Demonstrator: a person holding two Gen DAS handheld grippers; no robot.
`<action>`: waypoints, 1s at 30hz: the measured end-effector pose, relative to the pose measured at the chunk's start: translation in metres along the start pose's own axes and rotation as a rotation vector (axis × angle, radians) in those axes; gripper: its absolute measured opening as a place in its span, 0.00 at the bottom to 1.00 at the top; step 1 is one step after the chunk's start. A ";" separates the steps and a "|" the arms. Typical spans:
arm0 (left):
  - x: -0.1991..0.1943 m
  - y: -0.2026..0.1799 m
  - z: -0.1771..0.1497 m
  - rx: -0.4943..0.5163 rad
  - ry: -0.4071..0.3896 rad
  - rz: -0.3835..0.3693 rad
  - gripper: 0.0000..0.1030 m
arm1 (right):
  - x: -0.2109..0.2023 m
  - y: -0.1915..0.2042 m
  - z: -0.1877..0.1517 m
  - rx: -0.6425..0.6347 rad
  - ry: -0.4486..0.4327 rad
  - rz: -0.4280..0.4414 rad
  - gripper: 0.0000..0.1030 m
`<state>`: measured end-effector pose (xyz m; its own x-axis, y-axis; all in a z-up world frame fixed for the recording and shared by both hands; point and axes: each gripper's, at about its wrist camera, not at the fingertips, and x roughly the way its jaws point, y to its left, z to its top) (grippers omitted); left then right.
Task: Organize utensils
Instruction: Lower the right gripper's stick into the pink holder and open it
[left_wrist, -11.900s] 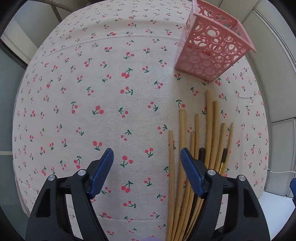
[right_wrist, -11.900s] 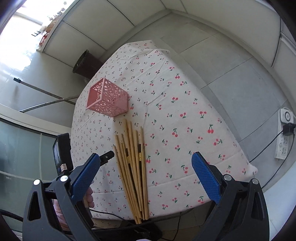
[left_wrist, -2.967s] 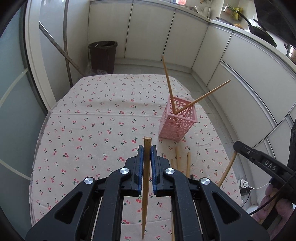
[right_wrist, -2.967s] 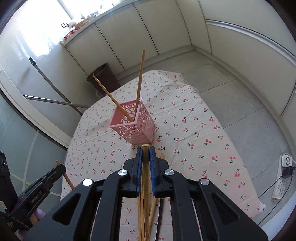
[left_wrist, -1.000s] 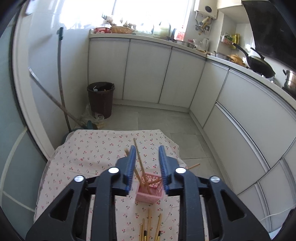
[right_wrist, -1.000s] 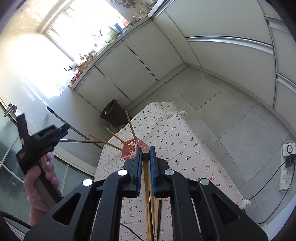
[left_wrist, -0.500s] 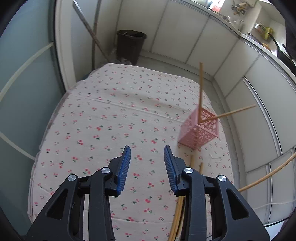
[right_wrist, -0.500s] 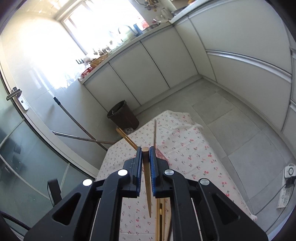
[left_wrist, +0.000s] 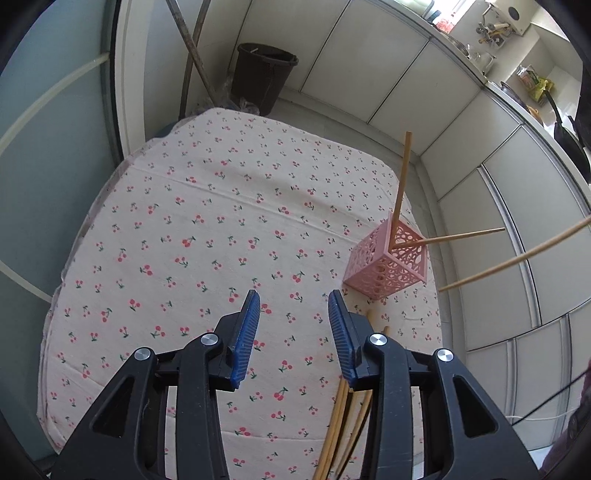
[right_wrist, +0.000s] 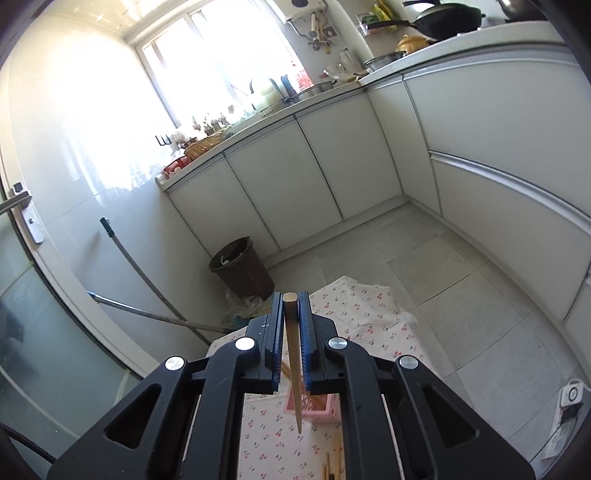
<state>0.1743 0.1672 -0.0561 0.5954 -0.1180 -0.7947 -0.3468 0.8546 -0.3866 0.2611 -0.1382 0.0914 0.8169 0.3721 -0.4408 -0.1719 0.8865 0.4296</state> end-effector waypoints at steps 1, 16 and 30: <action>0.000 -0.001 0.000 0.000 0.005 -0.007 0.36 | 0.007 0.001 0.002 -0.007 -0.002 -0.014 0.08; 0.004 0.001 0.001 -0.029 0.019 -0.027 0.39 | 0.067 -0.019 -0.012 0.022 0.033 -0.059 0.15; 0.052 -0.013 -0.018 -0.021 0.153 0.028 0.75 | 0.064 -0.060 -0.132 0.066 0.378 -0.158 0.89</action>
<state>0.1964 0.1411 -0.1007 0.4684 -0.1711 -0.8668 -0.3776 0.8482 -0.3715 0.2510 -0.1310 -0.0662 0.5682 0.3189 -0.7586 -0.0151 0.9258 0.3778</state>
